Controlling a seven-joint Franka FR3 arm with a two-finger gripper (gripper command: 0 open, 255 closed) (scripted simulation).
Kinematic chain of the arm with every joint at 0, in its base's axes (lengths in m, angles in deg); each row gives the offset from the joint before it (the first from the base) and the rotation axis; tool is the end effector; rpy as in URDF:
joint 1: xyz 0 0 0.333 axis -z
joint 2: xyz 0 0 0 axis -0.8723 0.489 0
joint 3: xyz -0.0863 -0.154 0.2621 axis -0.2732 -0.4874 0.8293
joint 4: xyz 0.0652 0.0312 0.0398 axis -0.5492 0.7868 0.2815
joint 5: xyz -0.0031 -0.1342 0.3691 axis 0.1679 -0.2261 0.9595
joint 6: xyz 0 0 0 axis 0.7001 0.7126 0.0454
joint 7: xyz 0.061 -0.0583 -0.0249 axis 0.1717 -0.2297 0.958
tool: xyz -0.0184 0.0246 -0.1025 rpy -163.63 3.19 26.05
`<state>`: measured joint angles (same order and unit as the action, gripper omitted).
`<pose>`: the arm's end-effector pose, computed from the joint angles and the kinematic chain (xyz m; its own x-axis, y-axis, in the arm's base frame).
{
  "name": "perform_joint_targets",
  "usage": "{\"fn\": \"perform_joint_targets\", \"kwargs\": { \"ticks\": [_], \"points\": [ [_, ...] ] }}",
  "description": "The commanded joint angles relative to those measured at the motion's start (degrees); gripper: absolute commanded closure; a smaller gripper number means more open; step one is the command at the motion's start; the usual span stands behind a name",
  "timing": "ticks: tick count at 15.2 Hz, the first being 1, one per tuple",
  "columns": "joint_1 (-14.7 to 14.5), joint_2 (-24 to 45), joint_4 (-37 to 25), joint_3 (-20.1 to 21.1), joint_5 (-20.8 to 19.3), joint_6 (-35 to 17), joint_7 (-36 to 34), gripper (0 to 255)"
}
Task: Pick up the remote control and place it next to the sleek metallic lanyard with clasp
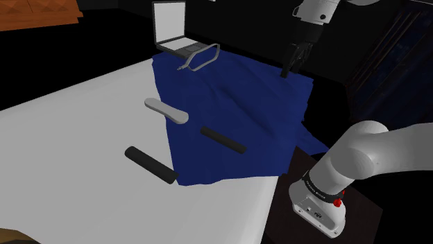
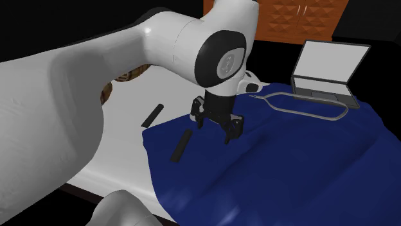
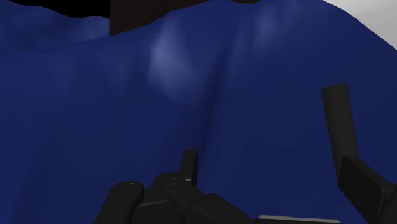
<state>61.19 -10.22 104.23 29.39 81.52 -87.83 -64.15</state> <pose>0.3058 -0.0037 0.5833 0.9955 0.0804 -0.0504 0.0774 -0.9953 -0.0578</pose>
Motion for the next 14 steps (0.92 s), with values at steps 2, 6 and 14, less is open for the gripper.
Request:
{"fn": "perform_joint_targets", "kwargs": {
  "ticks": [2,6,14],
  "points": [
    [-0.4,1.4,0.0,0.7,0.4,-1.6,-0.4,0],
    [-1.9,7.6,-0.5,3.6,1.8,-7.6,-2.1,0],
    [-4.2,21.8,-5.1,9.0,2.7,-18.1,-5.6,0]
  ]
}}
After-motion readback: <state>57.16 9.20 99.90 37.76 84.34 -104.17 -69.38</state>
